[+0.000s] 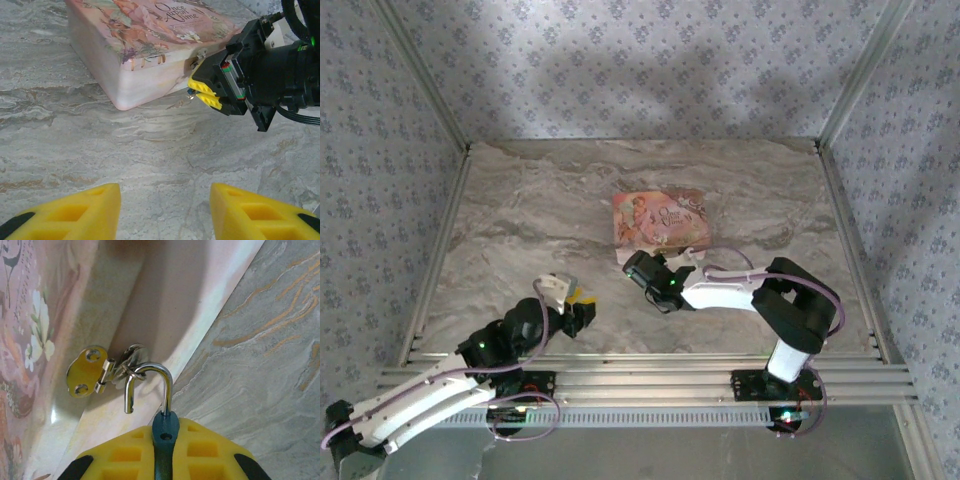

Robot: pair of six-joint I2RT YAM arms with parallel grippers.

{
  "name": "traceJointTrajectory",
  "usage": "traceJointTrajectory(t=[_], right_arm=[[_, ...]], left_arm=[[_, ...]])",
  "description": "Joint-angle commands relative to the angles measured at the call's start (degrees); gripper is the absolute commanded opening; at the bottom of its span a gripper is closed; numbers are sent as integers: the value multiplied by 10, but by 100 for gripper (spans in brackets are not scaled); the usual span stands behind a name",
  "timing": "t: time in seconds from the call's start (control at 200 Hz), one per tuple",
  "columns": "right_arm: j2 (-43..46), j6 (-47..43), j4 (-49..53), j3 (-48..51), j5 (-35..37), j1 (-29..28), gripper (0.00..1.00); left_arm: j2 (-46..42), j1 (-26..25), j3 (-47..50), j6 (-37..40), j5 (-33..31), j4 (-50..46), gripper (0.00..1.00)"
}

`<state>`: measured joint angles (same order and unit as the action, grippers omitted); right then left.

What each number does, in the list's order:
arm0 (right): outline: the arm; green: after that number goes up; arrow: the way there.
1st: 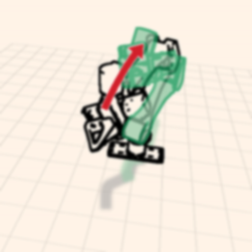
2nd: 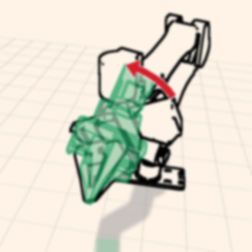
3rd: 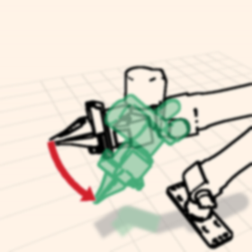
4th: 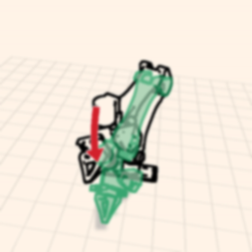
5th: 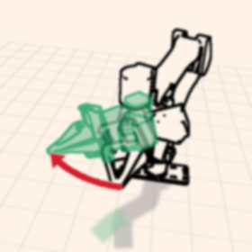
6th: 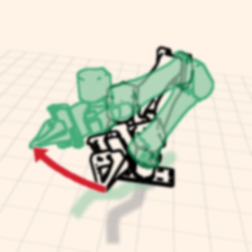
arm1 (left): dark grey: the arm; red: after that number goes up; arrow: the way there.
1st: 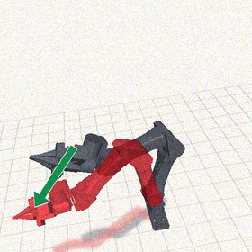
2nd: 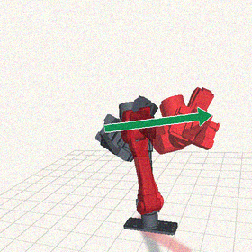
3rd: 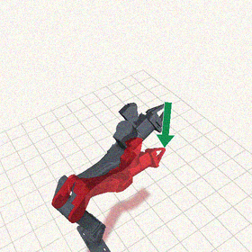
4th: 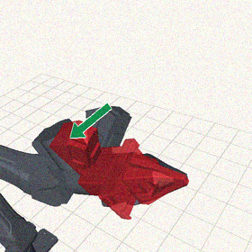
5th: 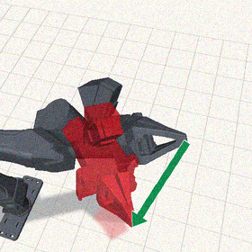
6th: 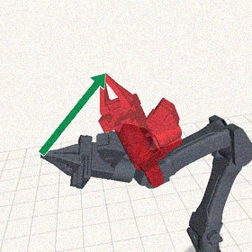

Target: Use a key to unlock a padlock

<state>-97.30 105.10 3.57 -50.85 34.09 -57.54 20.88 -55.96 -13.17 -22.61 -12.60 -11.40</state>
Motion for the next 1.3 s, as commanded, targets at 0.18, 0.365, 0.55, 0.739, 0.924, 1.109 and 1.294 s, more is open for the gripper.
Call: traceJointTrajectory(t=[0.18,0.365,0.55,0.739,0.924,1.109,1.294], right_arm=[[20,-89,-35,-8,90,-10,0],[-10,-102,-5,-25,94,-14,0],[-92,-43,-22,-36,103,-11,0],[-112,-38,-104,-21,77,-7,0],[-37,-120,-83,-3,94,-6,0],[31,-146,-83,34,127,-1,0],[25,-107,-147,99,41,23,0]], left_arm=[[-1,3,-48,-4,12,-45,49],[27,3,-67,-11,8,-51,48],[106,2,-104,-27,11,-42,49],[195,3,-164,-42,0,-64,49],[207,4,-173,-63,-35,-52,49],[181,4,-172,-74,-51,-61,49],[163,4,-169,-73,-48,-91,49]])
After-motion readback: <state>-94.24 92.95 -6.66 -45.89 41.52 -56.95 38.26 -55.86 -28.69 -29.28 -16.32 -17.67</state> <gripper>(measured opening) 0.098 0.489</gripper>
